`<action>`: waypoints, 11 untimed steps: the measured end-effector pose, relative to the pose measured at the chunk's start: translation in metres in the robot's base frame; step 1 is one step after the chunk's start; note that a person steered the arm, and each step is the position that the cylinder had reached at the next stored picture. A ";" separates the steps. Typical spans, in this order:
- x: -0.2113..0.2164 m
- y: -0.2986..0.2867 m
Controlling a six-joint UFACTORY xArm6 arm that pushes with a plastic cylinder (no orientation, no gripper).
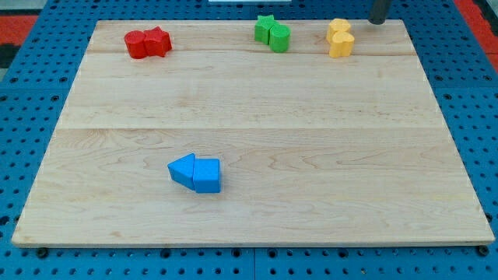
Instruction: Locate the green star at the left side of the green circle
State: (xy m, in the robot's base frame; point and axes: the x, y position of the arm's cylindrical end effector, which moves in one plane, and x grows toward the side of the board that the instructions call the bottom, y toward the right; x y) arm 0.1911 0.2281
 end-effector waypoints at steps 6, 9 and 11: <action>0.006 -0.277; 0.037 -0.252; 0.003 -0.221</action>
